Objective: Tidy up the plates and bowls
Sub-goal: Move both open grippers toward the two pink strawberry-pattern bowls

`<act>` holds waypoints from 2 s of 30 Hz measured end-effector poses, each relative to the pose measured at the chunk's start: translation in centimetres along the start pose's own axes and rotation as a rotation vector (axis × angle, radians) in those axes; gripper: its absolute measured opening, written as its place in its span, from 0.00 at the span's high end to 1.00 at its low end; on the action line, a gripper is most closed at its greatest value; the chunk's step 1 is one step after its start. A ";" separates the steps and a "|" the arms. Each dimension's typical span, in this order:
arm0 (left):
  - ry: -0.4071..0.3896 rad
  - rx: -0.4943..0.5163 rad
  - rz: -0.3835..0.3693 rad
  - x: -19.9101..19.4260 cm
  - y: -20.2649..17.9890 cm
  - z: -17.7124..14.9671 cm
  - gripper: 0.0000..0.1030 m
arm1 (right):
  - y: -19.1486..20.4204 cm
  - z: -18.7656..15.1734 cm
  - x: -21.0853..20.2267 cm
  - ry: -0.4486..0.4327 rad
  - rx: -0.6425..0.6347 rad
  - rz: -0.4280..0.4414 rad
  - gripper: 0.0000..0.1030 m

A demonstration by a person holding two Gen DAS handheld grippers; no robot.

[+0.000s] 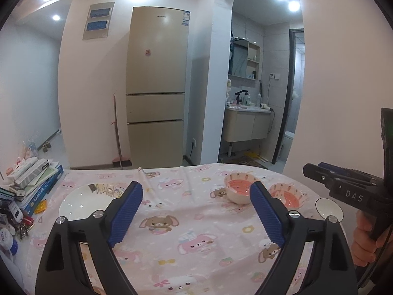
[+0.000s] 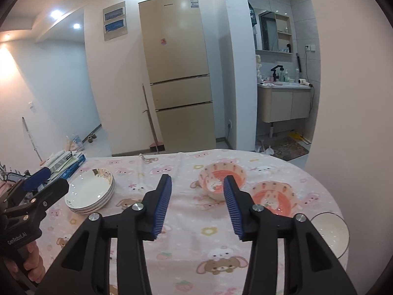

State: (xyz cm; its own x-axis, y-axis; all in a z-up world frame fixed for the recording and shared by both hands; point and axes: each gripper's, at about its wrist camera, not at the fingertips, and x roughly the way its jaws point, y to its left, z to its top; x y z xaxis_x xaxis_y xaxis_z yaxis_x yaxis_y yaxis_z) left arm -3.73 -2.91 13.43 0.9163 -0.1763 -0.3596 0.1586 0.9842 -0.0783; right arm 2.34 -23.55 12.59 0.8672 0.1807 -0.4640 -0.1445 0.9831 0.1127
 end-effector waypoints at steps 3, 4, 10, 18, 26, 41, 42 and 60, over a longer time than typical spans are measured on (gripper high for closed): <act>-0.032 0.002 0.001 -0.3 -0.8 -0.2 0.00 | -0.5 -0.7 -0.7 -0.007 -0.003 -0.004 0.50; -0.036 0.006 0.003 -0.3 -0.8 -0.2 0.00 | -0.7 -0.9 -0.9 -0.008 0.000 -0.010 0.49; -0.012 0.020 -0.027 0.2 -1.5 -0.5 0.00 | -2.3 -2.0 -1.2 0.007 0.040 -0.024 0.39; 0.081 0.032 -0.063 2.0 -3.2 -1.8 0.00 | -3.9 -4.1 -0.8 0.064 0.002 -0.066 0.39; 0.100 0.034 -0.049 3.9 -5.2 -3.3 0.00 | -6.5 -5.5 -0.7 0.106 0.032 -0.077 0.39; 0.239 0.062 -0.124 10.5 -8.6 -4.5 0.00 | -12.1 -5.1 3.0 0.176 0.133 -0.097 0.39; 0.235 0.067 -0.126 10.9 -8.7 -4.2 0.00 | -12.0 -4.5 3.3 0.170 0.130 -0.093 0.39; 0.419 -0.039 -0.271 21.1 -10.3 -3.8 0.24 | -13.8 -3.8 11.5 0.261 0.227 -0.256 0.40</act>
State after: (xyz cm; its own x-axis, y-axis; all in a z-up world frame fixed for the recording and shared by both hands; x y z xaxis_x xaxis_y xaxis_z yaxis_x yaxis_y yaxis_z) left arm 12.60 -16.82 3.08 0.6162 -0.4247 -0.6632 0.3495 0.9021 -0.2530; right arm 12.44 -34.88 2.37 0.7078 -0.0375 -0.7054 0.1934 0.9707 0.1424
